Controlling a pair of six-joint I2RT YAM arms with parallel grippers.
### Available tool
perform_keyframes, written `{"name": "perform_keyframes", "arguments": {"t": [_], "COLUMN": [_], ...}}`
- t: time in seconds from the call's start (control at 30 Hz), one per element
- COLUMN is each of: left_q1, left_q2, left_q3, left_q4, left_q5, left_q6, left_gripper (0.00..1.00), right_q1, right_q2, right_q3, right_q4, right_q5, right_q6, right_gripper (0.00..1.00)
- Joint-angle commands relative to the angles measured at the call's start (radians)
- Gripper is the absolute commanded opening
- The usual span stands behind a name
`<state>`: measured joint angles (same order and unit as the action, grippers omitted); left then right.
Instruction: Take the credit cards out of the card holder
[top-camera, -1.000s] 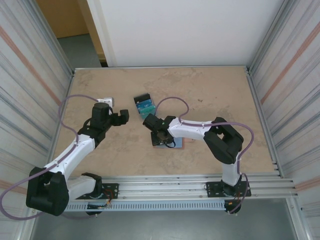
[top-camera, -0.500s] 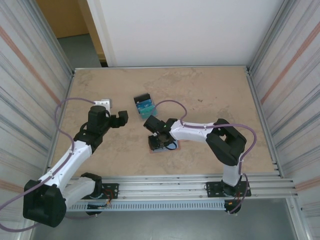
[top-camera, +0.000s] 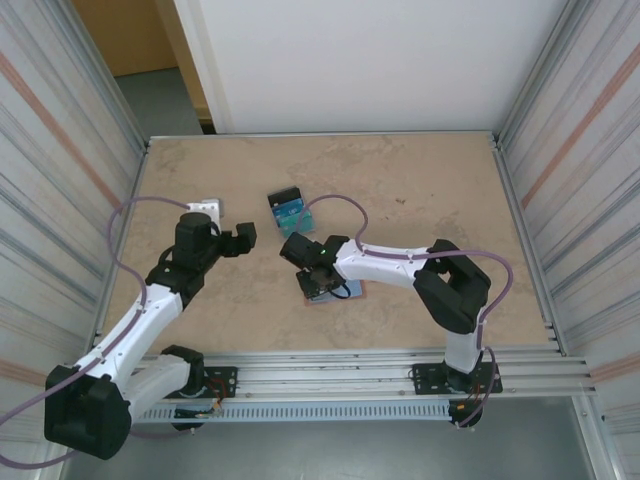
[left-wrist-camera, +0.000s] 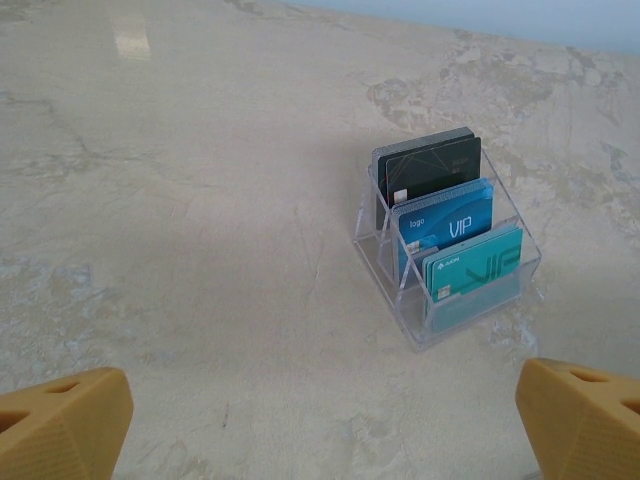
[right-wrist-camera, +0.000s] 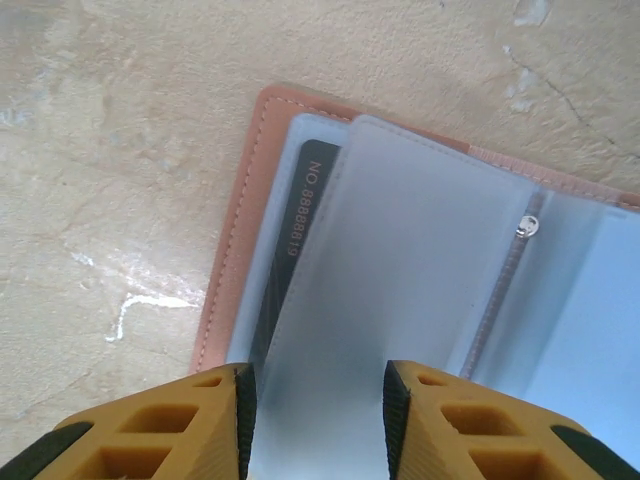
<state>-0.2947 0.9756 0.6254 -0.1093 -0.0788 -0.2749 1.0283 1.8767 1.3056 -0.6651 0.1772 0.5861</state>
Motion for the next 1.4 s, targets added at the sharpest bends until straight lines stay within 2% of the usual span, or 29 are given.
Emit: {"name": "perform_keyframes", "arguments": {"t": [0.0, 0.43, 0.67, 0.97, 1.37], "left_q1": [-0.002, -0.008, -0.091, -0.197, -0.305], "left_q2": [-0.022, -0.035, -0.032, -0.027, 0.007], "left_q3": [0.019, 0.024, 0.027, -0.009, -0.01], "left_q4": [-0.02, -0.041, -0.067, -0.08, -0.085], "left_q5": [-0.002, -0.002, -0.081, -0.15, -0.205], "left_q6": [0.018, 0.033, 0.057, 0.02, -0.005], "left_gripper": [0.99, 0.99, 0.99, 0.99, 0.99], "right_q1": [-0.005, -0.057, -0.115, -0.172, -0.197], "right_q2": [-0.027, -0.085, -0.106, -0.133, -0.201], "right_q3": [0.015, -0.043, -0.087, -0.149, -0.245], "right_q4": [-0.073, -0.102, -0.094, -0.064, -0.033], "right_q5": [0.074, 0.12, 0.116, 0.106, 0.098], "right_q6": [-0.003, 0.037, 0.041, 0.044, 0.072], "right_gripper": [0.4, 0.39, 0.38, 0.38, 0.34]}}
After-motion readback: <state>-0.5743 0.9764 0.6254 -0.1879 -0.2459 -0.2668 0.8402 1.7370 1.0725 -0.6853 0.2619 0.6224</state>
